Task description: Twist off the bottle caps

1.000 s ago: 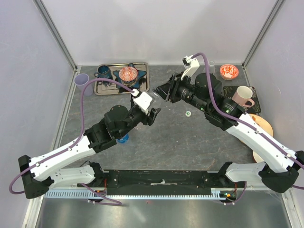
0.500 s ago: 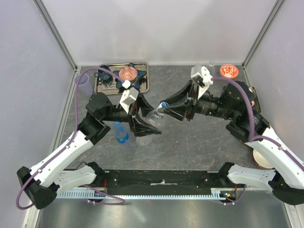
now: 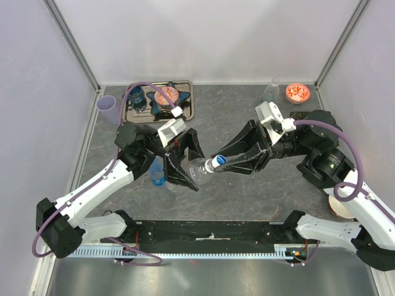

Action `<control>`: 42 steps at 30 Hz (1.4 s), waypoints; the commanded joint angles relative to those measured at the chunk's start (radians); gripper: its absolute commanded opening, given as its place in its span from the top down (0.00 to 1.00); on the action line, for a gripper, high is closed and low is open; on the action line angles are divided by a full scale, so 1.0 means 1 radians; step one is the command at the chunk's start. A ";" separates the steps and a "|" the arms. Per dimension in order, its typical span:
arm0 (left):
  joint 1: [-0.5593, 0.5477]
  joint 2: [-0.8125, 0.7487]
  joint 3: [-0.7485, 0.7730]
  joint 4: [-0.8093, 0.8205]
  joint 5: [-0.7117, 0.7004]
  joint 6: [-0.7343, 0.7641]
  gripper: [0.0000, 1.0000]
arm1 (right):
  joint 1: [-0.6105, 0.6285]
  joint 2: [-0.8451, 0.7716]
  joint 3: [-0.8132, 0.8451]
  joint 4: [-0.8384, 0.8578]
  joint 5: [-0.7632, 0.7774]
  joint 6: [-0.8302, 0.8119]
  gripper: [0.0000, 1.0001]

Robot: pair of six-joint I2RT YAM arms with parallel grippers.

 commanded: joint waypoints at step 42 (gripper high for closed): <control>0.024 -0.566 -0.296 -0.664 -0.982 0.541 0.59 | -0.189 0.595 -0.480 0.070 1.210 0.316 1.00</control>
